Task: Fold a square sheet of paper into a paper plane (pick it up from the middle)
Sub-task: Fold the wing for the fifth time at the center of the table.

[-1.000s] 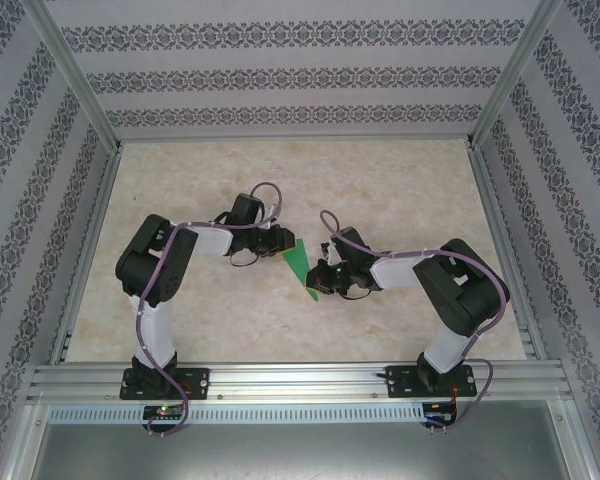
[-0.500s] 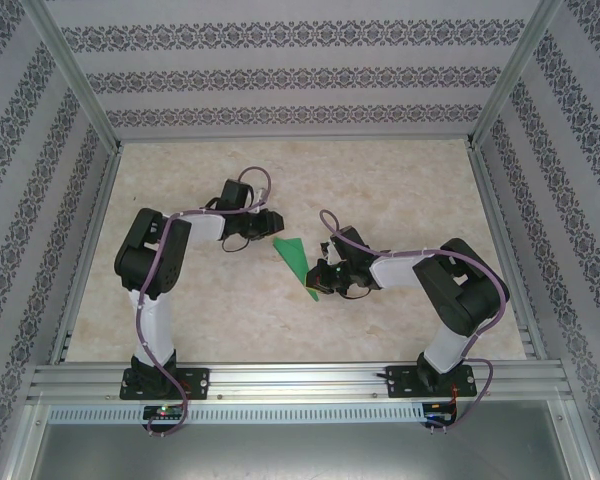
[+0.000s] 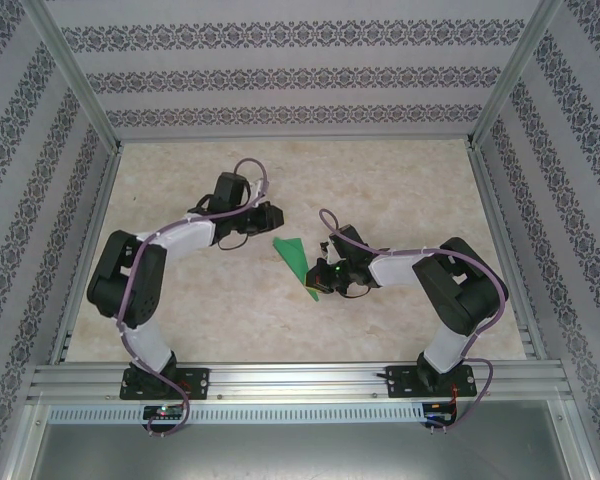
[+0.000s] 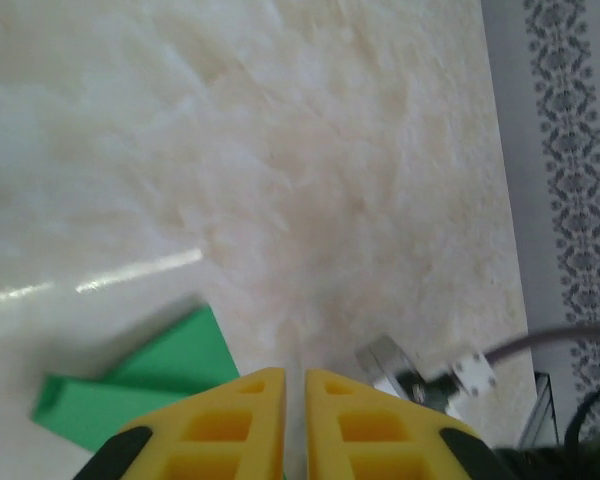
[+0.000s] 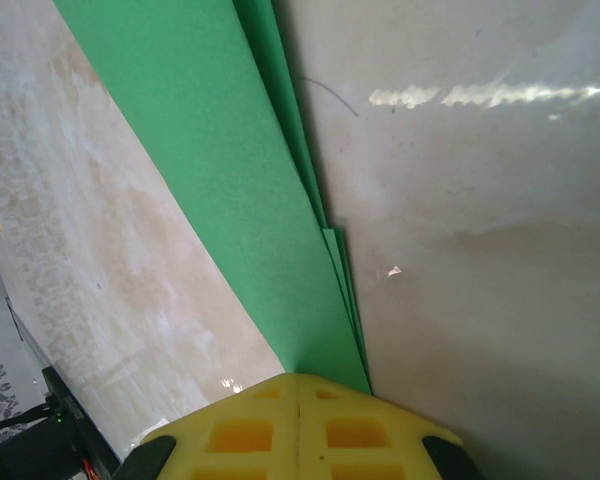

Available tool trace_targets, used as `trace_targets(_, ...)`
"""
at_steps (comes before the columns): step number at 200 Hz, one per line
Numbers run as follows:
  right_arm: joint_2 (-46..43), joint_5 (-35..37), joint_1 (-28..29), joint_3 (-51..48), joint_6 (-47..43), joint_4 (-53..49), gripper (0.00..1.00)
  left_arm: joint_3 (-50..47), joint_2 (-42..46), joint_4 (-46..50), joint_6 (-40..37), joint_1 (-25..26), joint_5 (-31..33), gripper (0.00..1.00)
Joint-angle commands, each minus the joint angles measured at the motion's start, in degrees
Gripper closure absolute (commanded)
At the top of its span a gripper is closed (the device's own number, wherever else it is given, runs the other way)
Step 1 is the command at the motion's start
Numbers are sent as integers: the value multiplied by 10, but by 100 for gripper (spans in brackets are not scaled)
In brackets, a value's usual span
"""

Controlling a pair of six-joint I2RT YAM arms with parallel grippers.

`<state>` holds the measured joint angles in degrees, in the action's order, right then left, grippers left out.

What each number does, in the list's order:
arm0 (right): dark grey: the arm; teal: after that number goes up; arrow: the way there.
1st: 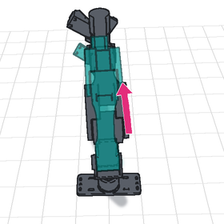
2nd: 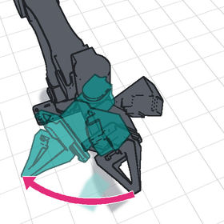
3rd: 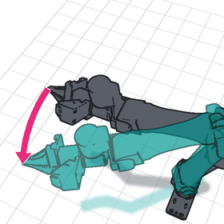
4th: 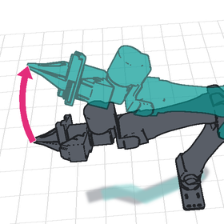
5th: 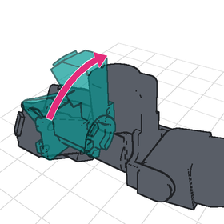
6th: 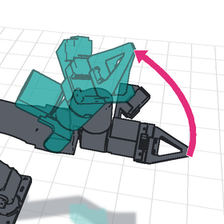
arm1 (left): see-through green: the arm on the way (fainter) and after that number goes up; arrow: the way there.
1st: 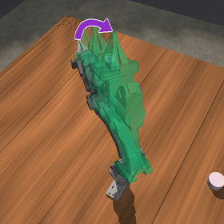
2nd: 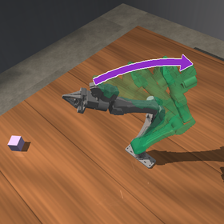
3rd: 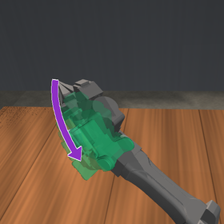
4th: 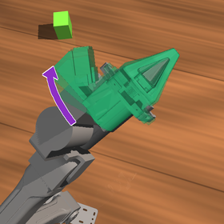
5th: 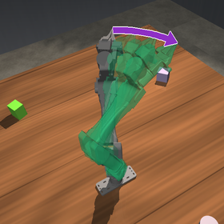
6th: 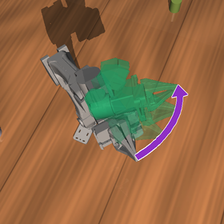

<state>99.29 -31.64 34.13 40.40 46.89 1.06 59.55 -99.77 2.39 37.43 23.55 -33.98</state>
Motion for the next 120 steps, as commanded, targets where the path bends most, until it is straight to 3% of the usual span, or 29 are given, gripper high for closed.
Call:
trace_targets(1,44,88,5,-30,8,-88,100,-56,14,-6,50,30,7,88)
trace_targets(52,44,90,5,-36,9,-88,100,-96,-7,-95,129,95,11,92)
trace_targets(120,49,95,7,-39,16,-80,100,-91,-37,-63,116,123,30,91)
